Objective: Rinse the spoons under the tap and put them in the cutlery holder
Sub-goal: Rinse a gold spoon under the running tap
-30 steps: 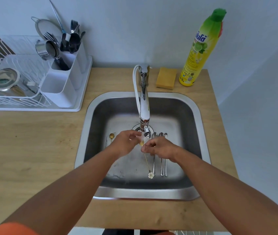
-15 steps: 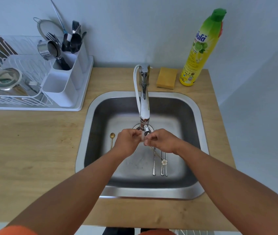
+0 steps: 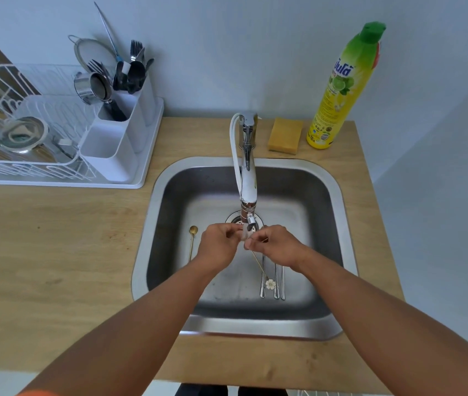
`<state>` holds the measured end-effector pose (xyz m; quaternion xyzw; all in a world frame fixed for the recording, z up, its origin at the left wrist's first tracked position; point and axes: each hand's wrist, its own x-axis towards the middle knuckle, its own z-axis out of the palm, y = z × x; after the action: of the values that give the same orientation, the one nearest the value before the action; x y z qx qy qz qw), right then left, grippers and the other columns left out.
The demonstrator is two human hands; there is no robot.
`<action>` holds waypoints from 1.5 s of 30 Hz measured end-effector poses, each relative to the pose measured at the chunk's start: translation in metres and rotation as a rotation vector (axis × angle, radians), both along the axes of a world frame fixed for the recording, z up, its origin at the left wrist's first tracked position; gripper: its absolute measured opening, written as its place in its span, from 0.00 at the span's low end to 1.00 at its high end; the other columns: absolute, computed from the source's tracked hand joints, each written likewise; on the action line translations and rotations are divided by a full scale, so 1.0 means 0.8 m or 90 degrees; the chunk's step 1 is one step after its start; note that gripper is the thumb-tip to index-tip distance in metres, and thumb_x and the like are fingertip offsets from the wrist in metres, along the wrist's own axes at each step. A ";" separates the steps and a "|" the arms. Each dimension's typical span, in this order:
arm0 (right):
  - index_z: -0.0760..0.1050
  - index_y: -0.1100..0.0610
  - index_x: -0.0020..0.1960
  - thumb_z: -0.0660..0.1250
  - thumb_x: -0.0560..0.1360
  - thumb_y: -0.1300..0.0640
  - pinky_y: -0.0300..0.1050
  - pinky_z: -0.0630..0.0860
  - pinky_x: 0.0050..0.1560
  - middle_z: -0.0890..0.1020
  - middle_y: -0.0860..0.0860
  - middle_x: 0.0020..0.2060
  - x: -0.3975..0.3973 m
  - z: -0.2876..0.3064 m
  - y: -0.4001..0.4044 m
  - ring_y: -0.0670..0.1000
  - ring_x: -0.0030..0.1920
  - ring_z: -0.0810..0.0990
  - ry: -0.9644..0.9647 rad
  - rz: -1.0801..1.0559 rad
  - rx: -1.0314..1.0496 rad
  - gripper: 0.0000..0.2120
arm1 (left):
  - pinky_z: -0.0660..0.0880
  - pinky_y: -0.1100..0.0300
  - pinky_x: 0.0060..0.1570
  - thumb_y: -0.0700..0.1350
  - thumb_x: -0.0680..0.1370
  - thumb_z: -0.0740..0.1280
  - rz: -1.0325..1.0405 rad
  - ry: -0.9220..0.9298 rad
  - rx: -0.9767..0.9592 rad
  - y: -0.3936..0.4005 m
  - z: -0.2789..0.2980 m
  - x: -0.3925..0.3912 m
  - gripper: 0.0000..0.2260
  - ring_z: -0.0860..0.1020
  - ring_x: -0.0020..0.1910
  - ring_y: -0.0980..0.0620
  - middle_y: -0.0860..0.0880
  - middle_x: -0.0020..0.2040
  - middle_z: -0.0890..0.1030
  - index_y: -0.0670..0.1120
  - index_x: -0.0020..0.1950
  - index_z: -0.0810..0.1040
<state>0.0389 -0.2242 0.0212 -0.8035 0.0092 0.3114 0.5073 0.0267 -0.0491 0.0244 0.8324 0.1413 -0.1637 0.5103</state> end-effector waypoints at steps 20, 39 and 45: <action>0.86 0.56 0.43 0.76 0.77 0.51 0.32 0.70 0.34 0.83 0.50 0.35 -0.010 -0.006 0.005 0.40 0.32 0.74 -0.040 -0.050 0.010 0.09 | 0.70 0.74 0.34 0.47 0.78 0.75 -0.044 -0.047 -0.034 0.003 0.013 0.004 0.07 0.78 0.32 0.67 0.62 0.35 0.83 0.56 0.41 0.85; 0.83 0.57 0.36 0.74 0.78 0.54 0.31 0.65 0.29 0.73 0.42 0.26 -0.011 -0.008 0.012 0.42 0.27 0.67 -0.081 -0.055 0.009 0.13 | 0.72 0.73 0.31 0.46 0.75 0.78 0.049 -0.034 -0.073 0.001 0.018 0.005 0.03 0.81 0.32 0.64 0.56 0.35 0.86 0.51 0.41 0.87; 0.83 0.54 0.36 0.75 0.78 0.52 0.33 0.67 0.31 0.74 0.42 0.27 -0.012 -0.011 0.018 0.42 0.28 0.69 -0.057 -0.043 0.015 0.12 | 0.71 0.65 0.30 0.46 0.81 0.69 0.091 -0.057 0.016 -0.005 0.019 0.003 0.13 0.76 0.28 0.61 0.52 0.36 0.86 0.52 0.36 0.85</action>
<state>0.0293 -0.2096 0.0124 -0.8098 0.0099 0.2582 0.5268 0.0289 -0.0531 0.0396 0.8329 0.1793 -0.0874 0.5163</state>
